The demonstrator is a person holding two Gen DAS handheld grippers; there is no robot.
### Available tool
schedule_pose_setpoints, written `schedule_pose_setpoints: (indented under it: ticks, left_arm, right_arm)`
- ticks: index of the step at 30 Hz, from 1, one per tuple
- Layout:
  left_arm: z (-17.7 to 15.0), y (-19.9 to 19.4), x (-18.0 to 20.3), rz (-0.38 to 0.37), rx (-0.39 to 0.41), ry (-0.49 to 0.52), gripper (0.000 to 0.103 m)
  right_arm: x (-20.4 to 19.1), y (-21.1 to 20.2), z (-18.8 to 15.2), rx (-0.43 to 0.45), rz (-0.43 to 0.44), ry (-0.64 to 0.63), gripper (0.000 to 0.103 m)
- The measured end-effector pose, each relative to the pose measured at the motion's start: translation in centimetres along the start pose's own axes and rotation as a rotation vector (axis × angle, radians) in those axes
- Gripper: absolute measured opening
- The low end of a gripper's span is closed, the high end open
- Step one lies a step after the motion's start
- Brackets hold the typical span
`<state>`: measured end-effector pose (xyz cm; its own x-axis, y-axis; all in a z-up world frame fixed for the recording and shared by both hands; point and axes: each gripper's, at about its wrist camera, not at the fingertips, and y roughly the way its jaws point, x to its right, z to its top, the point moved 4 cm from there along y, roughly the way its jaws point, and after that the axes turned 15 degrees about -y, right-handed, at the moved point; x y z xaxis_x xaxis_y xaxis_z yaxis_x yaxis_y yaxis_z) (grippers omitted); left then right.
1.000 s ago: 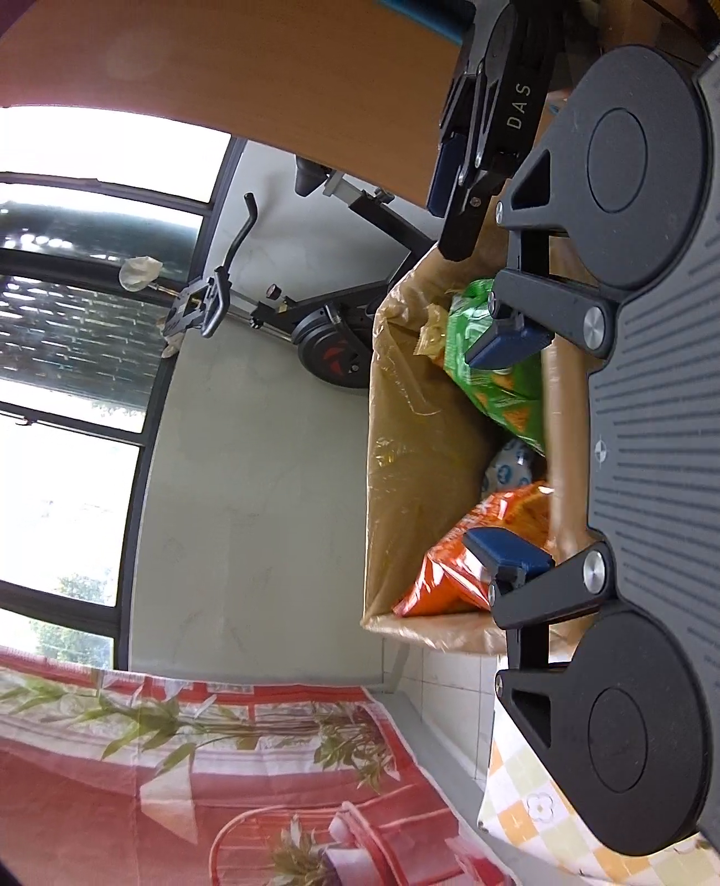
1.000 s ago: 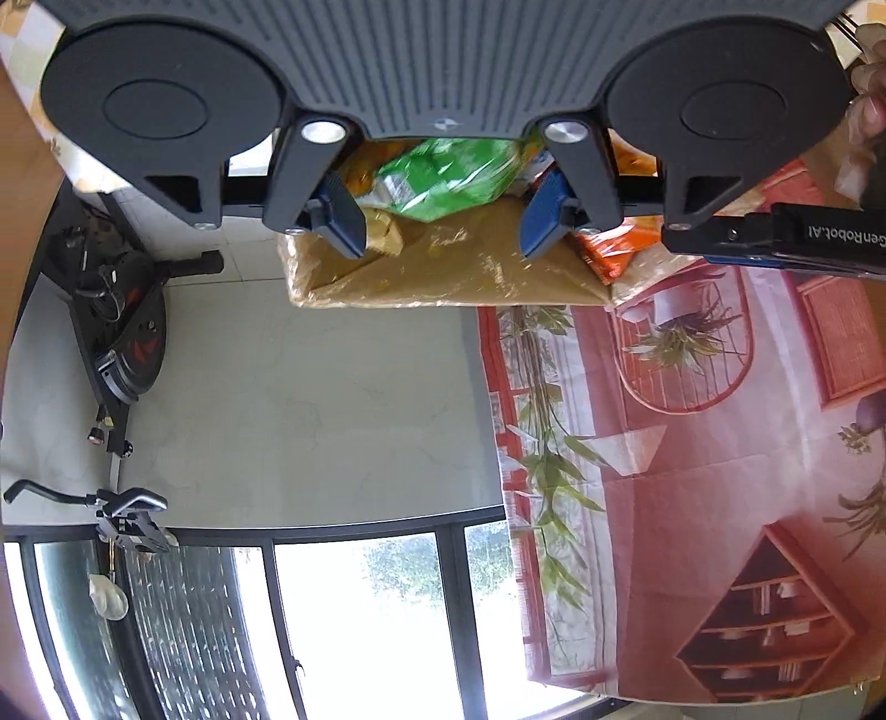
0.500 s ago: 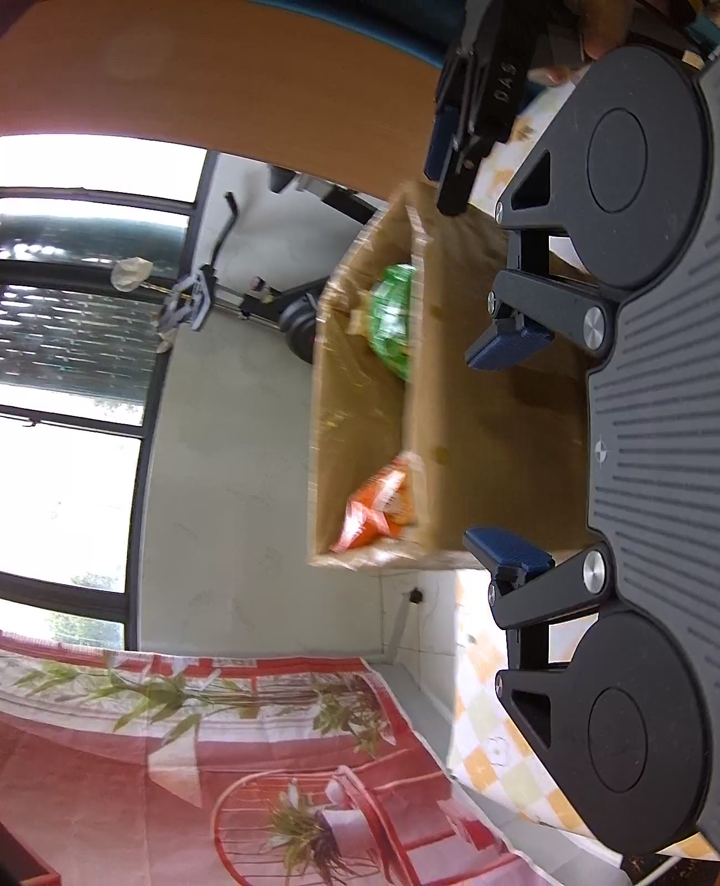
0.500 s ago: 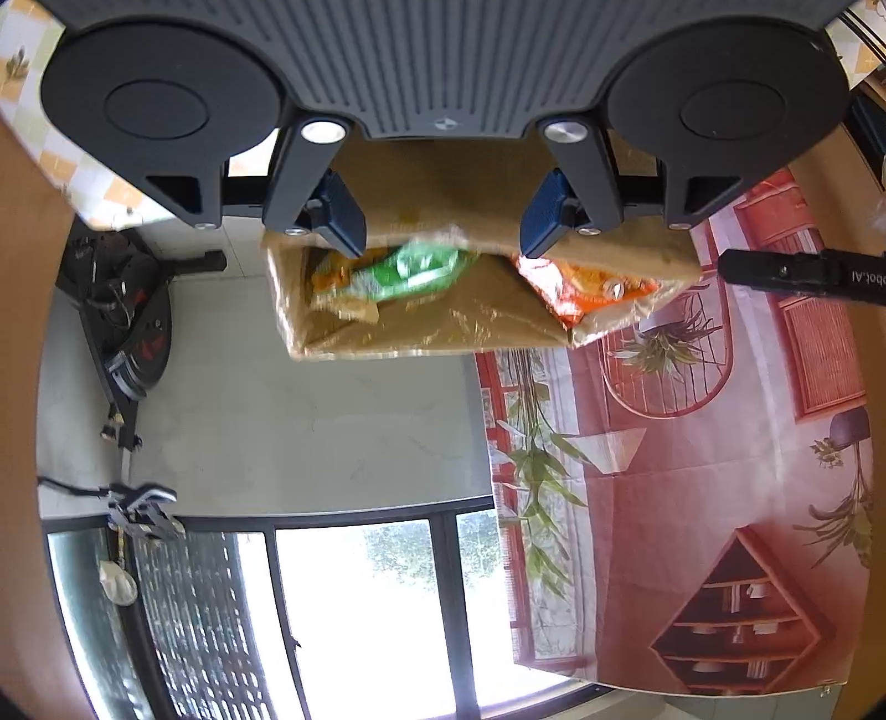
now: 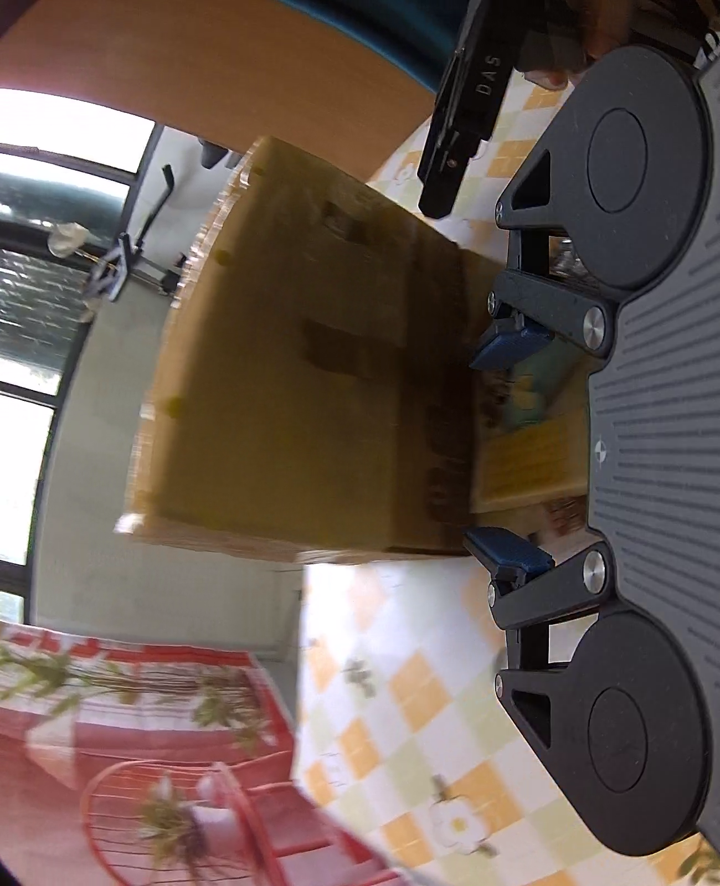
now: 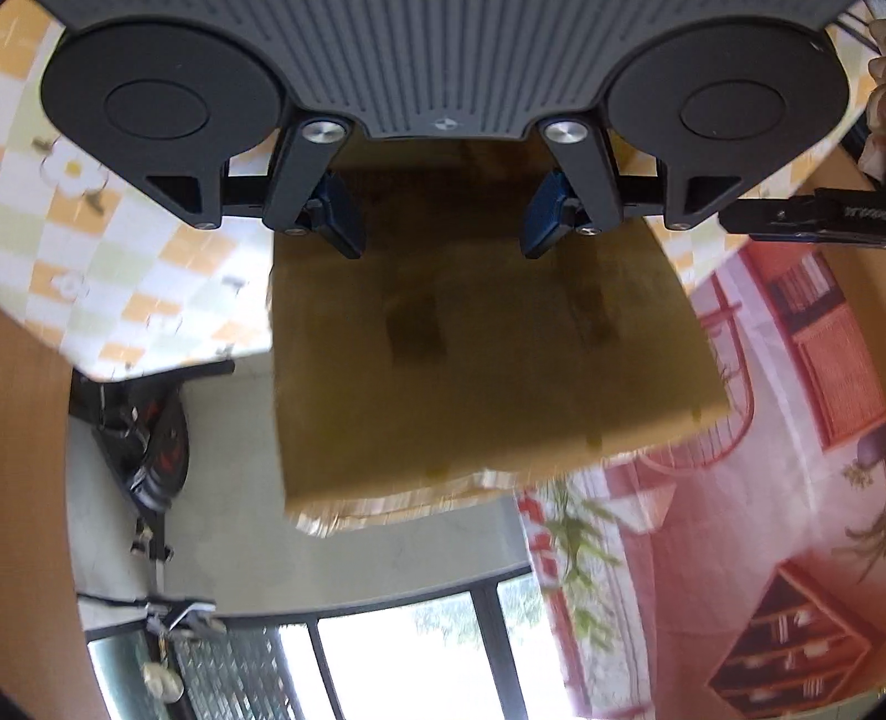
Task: Organize snacks
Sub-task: 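Move the left tool to the cracker bar while the right tool reaches the bread pack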
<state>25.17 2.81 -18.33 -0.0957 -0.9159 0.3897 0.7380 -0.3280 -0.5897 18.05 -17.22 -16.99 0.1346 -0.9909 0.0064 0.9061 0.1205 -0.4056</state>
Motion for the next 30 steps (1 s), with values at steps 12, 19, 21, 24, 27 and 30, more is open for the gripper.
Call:
schedule_pose_setpoints:
  ticks: [12, 19, 21, 24, 27, 30]
  left_arm:
    - [-2.0, 2.7, -1.0, 0.016, -0.083, -0.027, 0.065]
    - [-2.6, 3.0, -1.1, 0.032, -0.094, -0.039, 0.065]
    - [-2.7, 3.2, -1.1, 0.033, -0.098, -0.042, 0.065]
    - [-2.9, 3.5, -1.0, 0.034, -0.106, -0.043, 0.065]
    - [-3.2, 3.7, -1.0, 0.033, -0.115, -0.043, 0.065]
    - [-3.4, 4.0, -0.8, 0.032, -0.122, -0.041, 0.065]
  right_arm:
    - [-2.6, 3.3, -2.4, -0.132, 0.088, -0.126, 0.093]
    - [-4.6, 5.8, -3.1, -0.201, 0.142, -0.254, 0.095]
    - [-4.7, 6.5, -3.4, -0.226, 0.141, -0.28, 0.096]
    - [-4.8, 7.3, -3.8, -0.242, 0.154, -0.279, 0.096]
    - [-4.8, 7.6, -4.2, -0.251, 0.158, -0.258, 0.09]
    - [-4.7, 7.2, -4.6, -0.226, 0.15, -0.234, 0.085]
